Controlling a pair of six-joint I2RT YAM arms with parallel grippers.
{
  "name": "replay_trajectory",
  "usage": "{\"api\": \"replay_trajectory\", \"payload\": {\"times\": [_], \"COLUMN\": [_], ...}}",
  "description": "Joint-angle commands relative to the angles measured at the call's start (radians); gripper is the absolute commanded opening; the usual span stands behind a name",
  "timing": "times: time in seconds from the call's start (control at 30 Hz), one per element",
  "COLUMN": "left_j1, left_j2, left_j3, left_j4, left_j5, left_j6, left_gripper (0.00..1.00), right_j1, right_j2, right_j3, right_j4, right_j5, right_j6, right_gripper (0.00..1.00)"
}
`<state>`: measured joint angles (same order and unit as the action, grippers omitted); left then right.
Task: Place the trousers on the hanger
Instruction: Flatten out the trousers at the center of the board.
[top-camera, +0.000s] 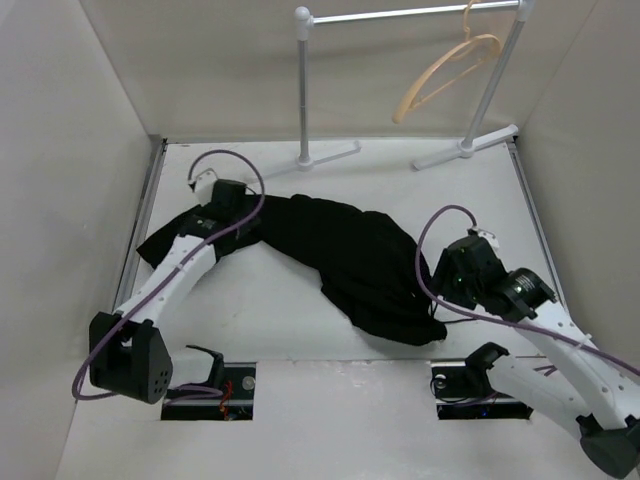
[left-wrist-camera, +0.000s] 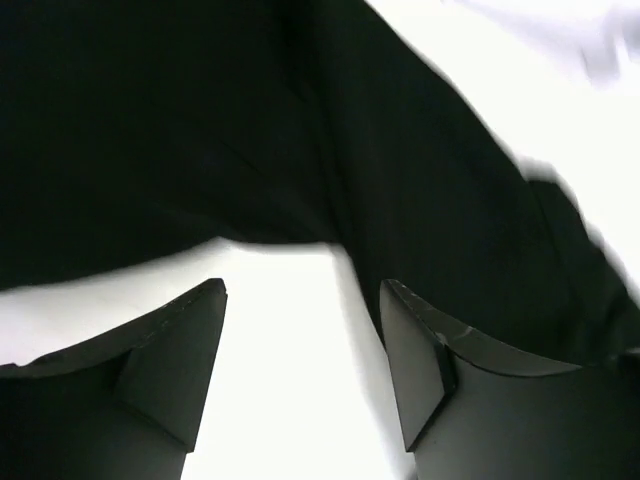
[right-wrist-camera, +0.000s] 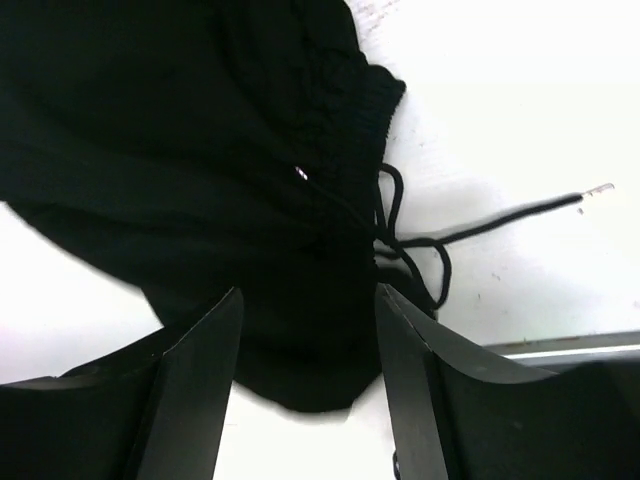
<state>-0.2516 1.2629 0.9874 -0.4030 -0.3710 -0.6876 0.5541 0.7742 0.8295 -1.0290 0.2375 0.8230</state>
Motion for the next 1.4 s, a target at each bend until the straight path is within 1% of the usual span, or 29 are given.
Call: {"api": "replay_trajectory", "payload": {"times": [0.0,0.07,0.13,0.2,0.23,0.27,0.37,0.43,0.47,0.53,0.63,0.7,0.9,1.03,1.13,1.2,1.23,1.3,1.37], "left_j1": [-0.076,-0.032,0.062,0.167,0.211,0.247,0.309,0.334,0.347,0.375,0.412,0.439,0.473,0.484,0.493,0.499,0.502,0.507,0.513], "left_j2": [-0.007,-0.010,-0.028,-0.020,0.004,0.035,0.125,0.161,0.174,0.194,0.225,0.245,0.267,0.251,0.288,0.315,0.329,0.354,0.365], "left_j3": [-0.048,-0.075,-0.108,-0.125,-0.116,-0.101,-0.050,-0.035,-0.033,-0.039,-0.065,-0.084,-0.082,-0.098,-0.093,-0.099,-0.101,-0.102,-0.105], "left_j4": [0.003,0.016,0.068,0.148,0.173,0.188,0.196,0.197,0.196,0.187,0.184,0.188,0.207,0.257,0.254,0.257,0.260,0.265,0.276], "left_j5": [-0.091,-0.085,-0.048,0.016,0.056,0.085,0.126,0.124,0.122,0.121,0.119,0.119,0.119,0.109,0.116,0.118,0.121,0.124,0.129], "left_j6": [-0.016,-0.032,-0.038,-0.041,-0.046,-0.047,-0.053,-0.049,-0.049,-0.053,-0.061,-0.084,-0.125,-0.130,-0.128,-0.132,-0.136,-0.148,-0.161], "left_gripper": [0.64,0.67,0.69,0.70,0.71,0.71,0.71,0.71,0.71,0.71,0.70,0.69,0.69,0.72,0.73,0.72,0.72,0.67,0.57], "right_j1": [0.023,0.022,0.008,-0.038,-0.079,-0.120,-0.251,-0.305,-0.322,-0.345,-0.345,-0.331,-0.294,-0.290,-0.294,-0.302,-0.302,-0.309,-0.329], "right_j2": [0.042,0.059,0.098,0.152,0.181,0.206,0.319,0.403,0.442,0.485,0.485,0.482,0.488,0.516,0.560,0.588,0.596,0.605,0.602], "right_j3": [0.043,0.039,0.020,-0.007,-0.029,-0.045,-0.082,-0.075,-0.070,-0.069,-0.118,-0.147,-0.205,-0.188,-0.152,-0.126,-0.119,-0.113,-0.115], "right_j4": [0.107,0.147,0.228,0.331,0.398,0.450,0.619,0.677,0.691,0.679,0.661,0.635,0.541,0.537,0.532,0.520,0.518,0.523,0.532], "right_j5": [0.075,0.123,0.121,0.102,0.091,0.079,-0.007,-0.027,-0.029,-0.035,-0.047,-0.052,-0.040,-0.041,-0.049,-0.067,-0.075,-0.084,-0.093], "right_j6": [-0.042,-0.061,-0.099,-0.104,-0.101,-0.091,-0.044,-0.032,-0.027,0.005,0.040,0.079,0.209,0.226,0.208,0.194,0.188,0.168,0.157], "right_gripper": [0.61,0.66,0.71,0.74,0.74,0.73,0.61,0.54,0.53,0.54,0.55,0.56,0.54,0.55,0.53,0.46,0.42,0.20,0.07]}}
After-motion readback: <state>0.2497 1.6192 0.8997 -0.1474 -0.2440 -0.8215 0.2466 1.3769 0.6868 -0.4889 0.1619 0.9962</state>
